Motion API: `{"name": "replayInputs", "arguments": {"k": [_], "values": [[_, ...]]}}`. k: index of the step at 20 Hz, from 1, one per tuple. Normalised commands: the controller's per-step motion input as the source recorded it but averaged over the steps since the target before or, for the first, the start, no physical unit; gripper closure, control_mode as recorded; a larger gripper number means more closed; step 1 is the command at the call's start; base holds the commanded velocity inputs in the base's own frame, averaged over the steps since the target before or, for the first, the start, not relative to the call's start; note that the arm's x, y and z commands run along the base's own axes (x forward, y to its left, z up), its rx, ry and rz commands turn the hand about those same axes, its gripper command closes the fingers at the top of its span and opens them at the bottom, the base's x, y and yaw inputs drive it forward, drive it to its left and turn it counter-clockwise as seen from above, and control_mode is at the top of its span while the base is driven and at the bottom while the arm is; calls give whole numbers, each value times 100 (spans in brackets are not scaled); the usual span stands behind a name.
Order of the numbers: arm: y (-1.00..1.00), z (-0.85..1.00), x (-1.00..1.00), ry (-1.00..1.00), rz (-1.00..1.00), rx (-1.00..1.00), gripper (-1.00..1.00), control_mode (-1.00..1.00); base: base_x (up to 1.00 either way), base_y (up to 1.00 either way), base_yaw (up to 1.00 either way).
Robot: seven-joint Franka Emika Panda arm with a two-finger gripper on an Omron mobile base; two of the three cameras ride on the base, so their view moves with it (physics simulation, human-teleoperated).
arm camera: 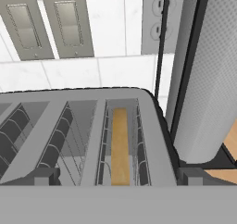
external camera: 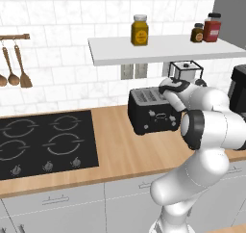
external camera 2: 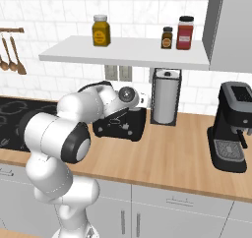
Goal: Start the toaster. Once the lever pops up, take the bread to the plate on the dining counter.
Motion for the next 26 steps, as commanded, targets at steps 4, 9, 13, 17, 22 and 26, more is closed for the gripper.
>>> {"name": "replayInputs", "arguments": {"k": [4,9,13,17,22,26], "values": [[0,0,0,0,0,0,-100,-100,0,0,0],[0,0,0,0,0,0,-100,-100,0,0,0],[0,0,0,0,0,0,-100,-100,0,0,0],[0,0,0,0,0,0,-100,-100,0,0,0],[0,0,0,0,0,0,-100,-100,0,0,0],[0,0,0,0,0,0,-100,-100,0,0,0]]}}
